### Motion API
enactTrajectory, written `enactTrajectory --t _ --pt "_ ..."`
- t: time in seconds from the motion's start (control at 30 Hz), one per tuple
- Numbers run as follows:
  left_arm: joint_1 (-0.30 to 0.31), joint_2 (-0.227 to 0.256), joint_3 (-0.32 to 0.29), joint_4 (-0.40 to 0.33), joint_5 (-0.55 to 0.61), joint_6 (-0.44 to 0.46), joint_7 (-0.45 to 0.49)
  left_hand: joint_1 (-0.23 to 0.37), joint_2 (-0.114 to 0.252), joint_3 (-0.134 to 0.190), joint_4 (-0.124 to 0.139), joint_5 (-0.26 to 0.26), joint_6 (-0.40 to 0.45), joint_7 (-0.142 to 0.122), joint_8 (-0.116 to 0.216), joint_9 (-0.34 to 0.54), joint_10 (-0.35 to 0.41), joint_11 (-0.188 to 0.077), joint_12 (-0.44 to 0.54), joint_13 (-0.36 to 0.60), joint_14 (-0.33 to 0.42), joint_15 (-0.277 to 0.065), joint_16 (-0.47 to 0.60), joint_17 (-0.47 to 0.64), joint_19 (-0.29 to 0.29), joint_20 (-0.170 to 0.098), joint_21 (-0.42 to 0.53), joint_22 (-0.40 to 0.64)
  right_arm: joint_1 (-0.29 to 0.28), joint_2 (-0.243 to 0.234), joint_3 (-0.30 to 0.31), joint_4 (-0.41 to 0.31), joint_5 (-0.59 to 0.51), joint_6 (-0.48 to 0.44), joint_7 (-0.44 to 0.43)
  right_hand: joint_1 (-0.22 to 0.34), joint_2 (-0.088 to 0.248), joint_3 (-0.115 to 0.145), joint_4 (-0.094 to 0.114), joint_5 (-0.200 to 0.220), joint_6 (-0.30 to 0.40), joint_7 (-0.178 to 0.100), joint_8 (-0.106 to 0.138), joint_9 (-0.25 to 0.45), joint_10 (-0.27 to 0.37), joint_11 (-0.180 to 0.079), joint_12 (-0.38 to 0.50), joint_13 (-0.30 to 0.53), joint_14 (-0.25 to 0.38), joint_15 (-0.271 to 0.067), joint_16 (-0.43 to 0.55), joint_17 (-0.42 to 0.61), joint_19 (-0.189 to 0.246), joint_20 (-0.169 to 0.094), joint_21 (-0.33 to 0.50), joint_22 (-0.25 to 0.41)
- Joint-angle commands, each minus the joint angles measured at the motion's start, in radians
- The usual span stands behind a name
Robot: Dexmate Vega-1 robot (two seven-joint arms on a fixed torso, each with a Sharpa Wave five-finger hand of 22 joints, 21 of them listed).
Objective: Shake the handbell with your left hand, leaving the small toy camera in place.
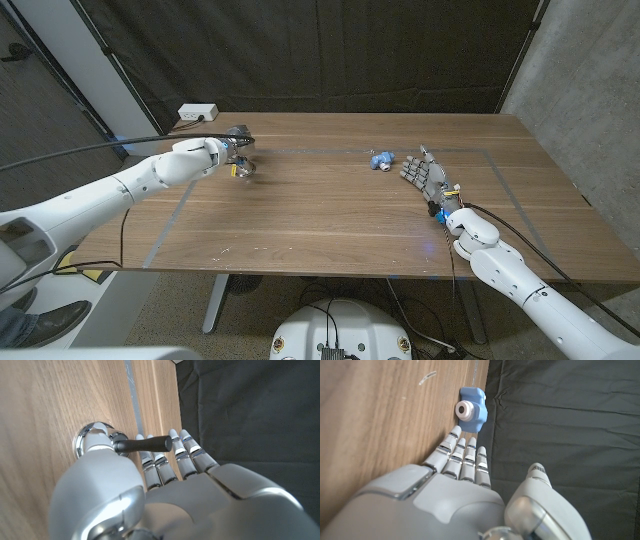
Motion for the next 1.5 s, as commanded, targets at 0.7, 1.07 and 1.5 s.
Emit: enactTrajectory --t 0.7,1.07,1.5 --pt "0.001 0.005 0.010 0.024 0.000 0.066 -0.012 0.037 0.046 -0.002 0.018 -0.011 0.217 -0.007 0.076 0.004 0.139 0.000 0.054 0.068 0.126 -0.149 0.043 0.051 -0.016 -0.021 0.033 0.037 0.041 0.027 -0.025 0.064 0.018 -0.023 0.035 0.003 0.006 0.009 -0.001 -0.005 -0.001 -0.005 0.003 0.004 0.013 0.000 0.006 0.006 0.008 0.000 0.001 0.004 0.009 0.000 0.005 0.006" --pt "-0.005 0.006 0.013 0.019 0.013 0.062 -0.029 0.143 0.069 0.023 -0.015 -0.028 0.210 0.016 0.086 0.012 0.079 0.001 0.051 0.127 0.089 -0.144 0.011 0.092 -0.050 -0.014 0.056 0.056 0.054 0.039 -0.032 0.092 0.016 -0.010 0.053 0.003 0.005 0.008 -0.001 -0.006 -0.001 -0.006 0.002 0.005 0.011 -0.002 0.004 0.006 0.009 -0.002 0.000 0.004 0.008 0.000 0.004 0.006" --pt "-0.008 -0.005 0.017 0.023 0.011 0.062 -0.031 0.350 0.160 0.136 -0.040 -0.103 0.176 0.020 0.111 0.038 0.044 -0.002 0.048 0.176 0.071 -0.140 0.000 0.126 -0.075 0.008 0.072 0.059 0.057 0.043 -0.032 0.099 0.014 -0.004 0.055 0.003 0.004 0.007 -0.002 -0.006 -0.002 -0.006 0.002 0.005 0.012 0.000 0.004 0.006 0.008 -0.002 -0.001 0.004 0.009 0.000 0.004 0.006"
